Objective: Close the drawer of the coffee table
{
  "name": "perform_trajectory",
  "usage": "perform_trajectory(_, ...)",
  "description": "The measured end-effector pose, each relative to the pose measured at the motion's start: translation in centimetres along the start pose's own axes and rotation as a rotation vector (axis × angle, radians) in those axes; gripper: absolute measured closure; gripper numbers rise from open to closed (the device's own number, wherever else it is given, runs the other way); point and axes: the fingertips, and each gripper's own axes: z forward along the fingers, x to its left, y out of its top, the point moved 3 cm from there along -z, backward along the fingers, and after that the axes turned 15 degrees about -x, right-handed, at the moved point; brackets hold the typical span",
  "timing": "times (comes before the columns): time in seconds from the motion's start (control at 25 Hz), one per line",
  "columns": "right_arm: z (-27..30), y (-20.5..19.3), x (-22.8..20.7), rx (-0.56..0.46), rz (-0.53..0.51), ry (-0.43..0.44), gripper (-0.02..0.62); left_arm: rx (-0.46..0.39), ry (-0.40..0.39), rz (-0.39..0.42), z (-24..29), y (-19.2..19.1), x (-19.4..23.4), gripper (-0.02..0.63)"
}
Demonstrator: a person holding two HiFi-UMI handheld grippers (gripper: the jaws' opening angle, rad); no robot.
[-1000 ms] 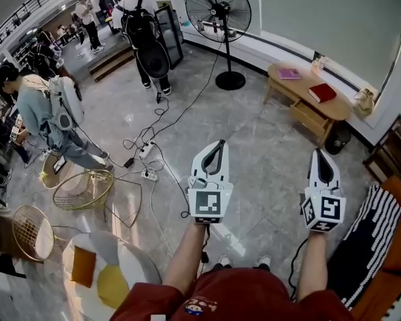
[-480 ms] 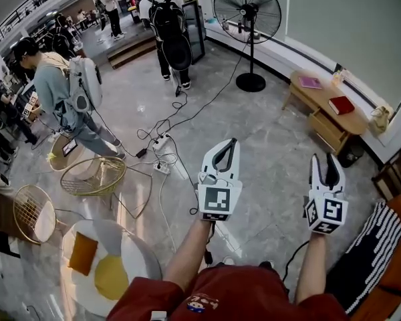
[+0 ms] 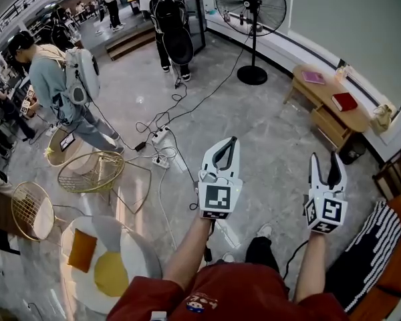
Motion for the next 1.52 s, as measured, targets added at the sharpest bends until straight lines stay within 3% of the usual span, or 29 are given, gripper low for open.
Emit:
perform_trajectory(0.4, 6.5, -5.4, -4.3, 0.034, 0.015, -0.011, 0.376, 0.045, -0.011, -0.002, 7.9, -5.4, -0.8, 0.598)
perform_trajectory(0.6, 10.1, -8.4, -9.4, 0.060, 0.026, -0.034, 0.376, 0.048, -0.001, -0.030, 14.1, -7.6, -2.8, 0.598)
perform_trajectory(0.96, 18.5, -14.2, -16.5, 0.083, 0.080, -0.027, 0.376, 0.080, 0.025, 0.008, 24.4, -11.3, -4.7, 0.598)
perform_trajectory(1.12, 21.6, -16.1, -19.5, 0.082, 0.086, -0.035, 0.376, 0.052, 0.013, 0.024, 28.9, -13.1, -5.7, 0.598)
perform_trajectory(1.28, 23.2, -17.2, -23.2, 0.073, 0.081, -0.058, 0.376, 0.063, 0.026, 0.006, 32.4, -14.3, -7.6, 0.598)
perform_trajectory(1.52, 23.7, -18.9, -28.4, 0.070, 0.072, -0.119, 0.376, 0.055, -0.020, -0.003, 36.8, -15.8, -11.1, 0.598)
